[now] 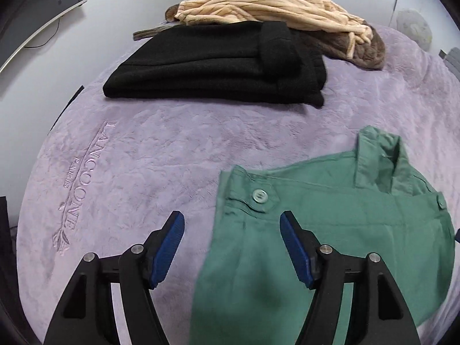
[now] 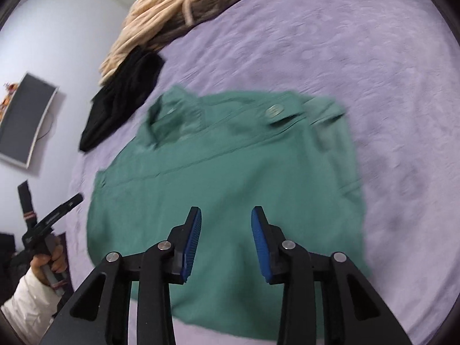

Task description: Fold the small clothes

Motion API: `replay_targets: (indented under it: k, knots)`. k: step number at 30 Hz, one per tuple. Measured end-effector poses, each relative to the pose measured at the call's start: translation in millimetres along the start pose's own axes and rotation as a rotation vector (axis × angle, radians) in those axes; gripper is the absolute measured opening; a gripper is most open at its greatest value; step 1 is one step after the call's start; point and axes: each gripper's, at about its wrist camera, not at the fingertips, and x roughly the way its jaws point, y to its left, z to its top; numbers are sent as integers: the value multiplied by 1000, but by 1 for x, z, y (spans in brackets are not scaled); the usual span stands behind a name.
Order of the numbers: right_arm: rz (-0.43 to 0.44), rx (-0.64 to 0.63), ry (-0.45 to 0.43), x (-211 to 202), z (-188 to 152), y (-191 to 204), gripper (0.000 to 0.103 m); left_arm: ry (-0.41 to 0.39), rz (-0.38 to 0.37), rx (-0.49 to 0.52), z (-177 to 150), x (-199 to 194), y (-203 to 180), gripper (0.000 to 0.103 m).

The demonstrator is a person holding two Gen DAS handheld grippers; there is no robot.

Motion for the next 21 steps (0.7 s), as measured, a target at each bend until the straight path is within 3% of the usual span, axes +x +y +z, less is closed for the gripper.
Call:
replay_targets:
  k: [4,6,8,11,12,15,17,21]
  knots:
    - [135,-78,132,46,-52,56,37,52,-106,28,-36,-11,-42,70]
    - [115,-149,191,74,-74,76,37,87,-135,36,-61,-6,-65,70]
    - [29,-224,194,86,-84,79,33,127,-124,36,-80,4,-77,70]
    - [-36,-195,186,78,-83,49,23,169,-70,38,-105,21,-72,70]
    - [-68,-185,180,71,-83,36,14,173,-61,37,-109,24,-66,70]
    - [-155,-153,164,52,-80,-8,0,161,-33,55,-117,23,-44,70]
    - [-150,-106,150,37,-79,-40,0,147,-6,82,-118,20,-33,70]
    - [-225,56,95,9,-73,-77,0,124,52,128,-115,17,-20,70]
